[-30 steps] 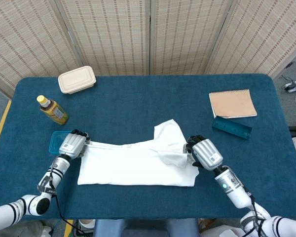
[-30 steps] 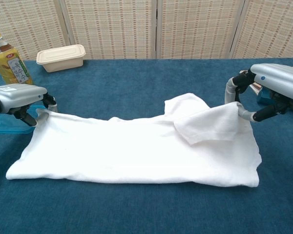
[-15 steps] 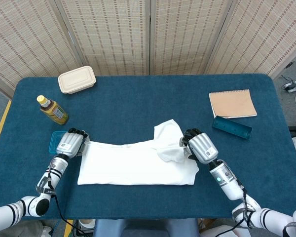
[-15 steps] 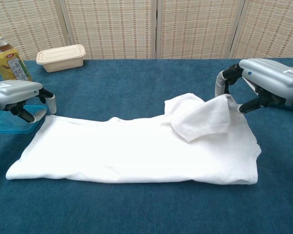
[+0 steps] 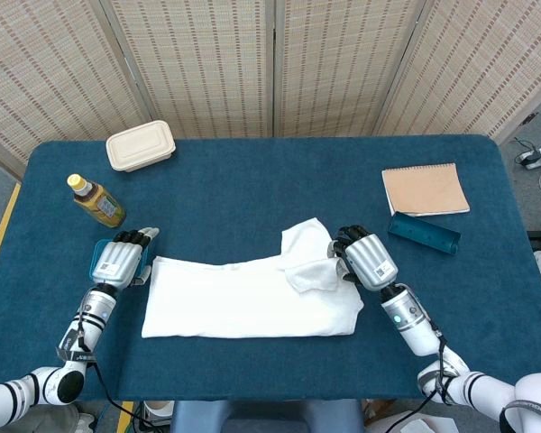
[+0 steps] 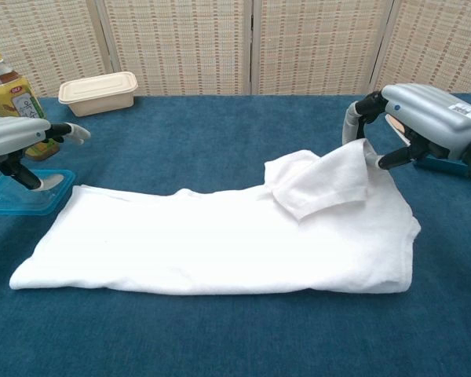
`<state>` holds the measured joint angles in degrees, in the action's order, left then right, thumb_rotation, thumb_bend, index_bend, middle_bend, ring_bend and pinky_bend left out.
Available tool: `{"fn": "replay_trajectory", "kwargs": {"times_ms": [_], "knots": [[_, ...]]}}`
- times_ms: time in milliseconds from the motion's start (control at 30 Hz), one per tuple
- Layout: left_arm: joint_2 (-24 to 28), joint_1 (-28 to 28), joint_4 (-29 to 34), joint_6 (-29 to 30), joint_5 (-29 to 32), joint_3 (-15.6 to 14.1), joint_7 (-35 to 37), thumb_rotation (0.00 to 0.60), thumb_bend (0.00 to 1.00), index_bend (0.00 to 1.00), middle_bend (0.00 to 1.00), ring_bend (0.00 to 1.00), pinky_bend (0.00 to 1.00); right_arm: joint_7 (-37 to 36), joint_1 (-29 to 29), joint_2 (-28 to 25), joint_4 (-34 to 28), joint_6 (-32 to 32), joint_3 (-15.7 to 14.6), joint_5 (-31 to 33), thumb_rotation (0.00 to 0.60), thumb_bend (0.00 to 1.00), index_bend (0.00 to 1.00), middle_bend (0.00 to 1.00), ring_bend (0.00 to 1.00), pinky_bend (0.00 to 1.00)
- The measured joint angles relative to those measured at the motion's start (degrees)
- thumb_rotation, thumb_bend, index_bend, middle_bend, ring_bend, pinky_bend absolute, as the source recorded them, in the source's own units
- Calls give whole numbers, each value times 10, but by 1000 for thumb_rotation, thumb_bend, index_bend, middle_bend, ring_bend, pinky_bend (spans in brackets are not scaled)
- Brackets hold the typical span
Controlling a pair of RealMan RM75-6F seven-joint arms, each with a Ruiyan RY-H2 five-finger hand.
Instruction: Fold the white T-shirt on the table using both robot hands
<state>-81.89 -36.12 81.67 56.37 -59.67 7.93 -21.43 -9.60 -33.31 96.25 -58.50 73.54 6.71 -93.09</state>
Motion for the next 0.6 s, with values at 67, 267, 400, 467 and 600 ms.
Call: {"fn": "replay_trajectory", "kwargs": {"times_ms": [67,267,400,467,600], "knots": [[3,2,4,2,2,0,0,600,438,38,127,126,109,-5,-4,6,14,-1,1,1,600,512,884,562,304,294],[9,9,14,12,3,-2,1,600,438,35,125,122,104,-22,-16,30,69,-13,-1,6,600,512,884,560,304,293],[13,14,23,16,4,-4,2,600,438,34,121,116,101,-36,-23,53,109,-28,-3,12,600,512,884,558,305,294],[16,16,28,18,4,-5,3,600,438,32,118,114,100,-43,-27,67,131,-35,-4,16,600,512,884,558,305,294],[20,21,33,21,4,-7,7,600,438,29,112,111,99,-58,-33,92,168,-52,-7,23,600,512,884,557,305,293]]}}
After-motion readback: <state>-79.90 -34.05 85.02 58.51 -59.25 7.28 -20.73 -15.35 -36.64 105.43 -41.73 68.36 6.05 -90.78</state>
